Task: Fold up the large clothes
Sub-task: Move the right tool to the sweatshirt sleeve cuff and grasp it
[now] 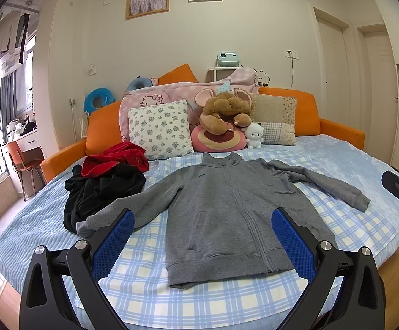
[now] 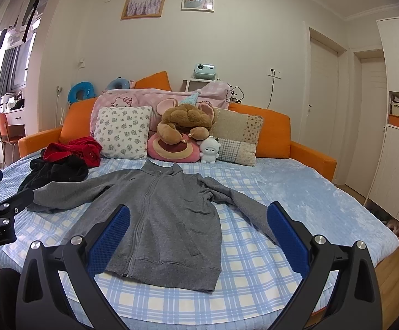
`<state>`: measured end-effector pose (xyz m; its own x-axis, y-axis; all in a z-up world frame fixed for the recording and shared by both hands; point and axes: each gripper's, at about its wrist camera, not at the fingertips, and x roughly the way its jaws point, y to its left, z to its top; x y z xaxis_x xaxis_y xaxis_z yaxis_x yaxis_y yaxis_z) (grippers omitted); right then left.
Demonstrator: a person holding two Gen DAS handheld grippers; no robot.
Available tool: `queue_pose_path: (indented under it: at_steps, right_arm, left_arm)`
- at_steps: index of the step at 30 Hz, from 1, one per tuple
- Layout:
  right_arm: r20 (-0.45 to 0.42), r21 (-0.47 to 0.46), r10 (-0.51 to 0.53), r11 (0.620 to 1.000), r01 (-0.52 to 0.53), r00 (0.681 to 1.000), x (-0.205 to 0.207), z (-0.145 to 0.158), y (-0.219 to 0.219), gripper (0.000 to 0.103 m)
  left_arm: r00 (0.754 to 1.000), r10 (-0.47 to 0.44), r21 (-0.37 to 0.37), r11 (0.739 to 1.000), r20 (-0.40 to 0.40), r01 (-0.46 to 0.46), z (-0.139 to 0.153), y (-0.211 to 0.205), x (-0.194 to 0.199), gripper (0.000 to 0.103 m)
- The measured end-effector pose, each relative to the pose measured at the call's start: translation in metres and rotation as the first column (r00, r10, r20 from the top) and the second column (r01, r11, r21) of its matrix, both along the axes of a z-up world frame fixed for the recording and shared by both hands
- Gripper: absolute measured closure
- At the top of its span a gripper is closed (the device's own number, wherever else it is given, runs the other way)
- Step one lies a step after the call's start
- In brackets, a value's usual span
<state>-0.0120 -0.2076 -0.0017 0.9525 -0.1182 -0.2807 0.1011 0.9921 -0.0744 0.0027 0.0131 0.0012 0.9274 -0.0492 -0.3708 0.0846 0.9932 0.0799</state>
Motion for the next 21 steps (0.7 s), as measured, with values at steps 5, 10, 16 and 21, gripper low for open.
queue_pose_path:
  at_steps: [5,10,16,21]
  right_arm:
    - [0.0,-0.002,-0.001,1.0,0.001,1.0,0.001,-0.002,0.001,0.004]
    - [-0.001,-0.003,0.0,1.0,0.0,1.0,0.001,-0.002,0.001,0.004]
    - [-0.018,-0.002,-0.01,1.0,0.01,1.0,0.009,-0.006,-0.004,0.004]
    - [-0.028,0.017,-0.044,0.999,0.044,0.999,0.024,-0.005,-0.023,0.005]
  left_arm:
    - [1.0,0.0,-0.001,1.0,-0.002,0.0,0.0,0.0,0.001,0.002]
    - [1.0,-0.002,-0.003,1.0,-0.003,0.002,0.0,-0.002,0.001,0.002]
    - [0.998,-0.054,0.028,0.998,-0.017,0.055,0.0,-0.021,0.024,0.002]
    - [0.992,-0.126,0.12,0.985,-0.001,0.125,0.006,-0.063,0.055,0.002]
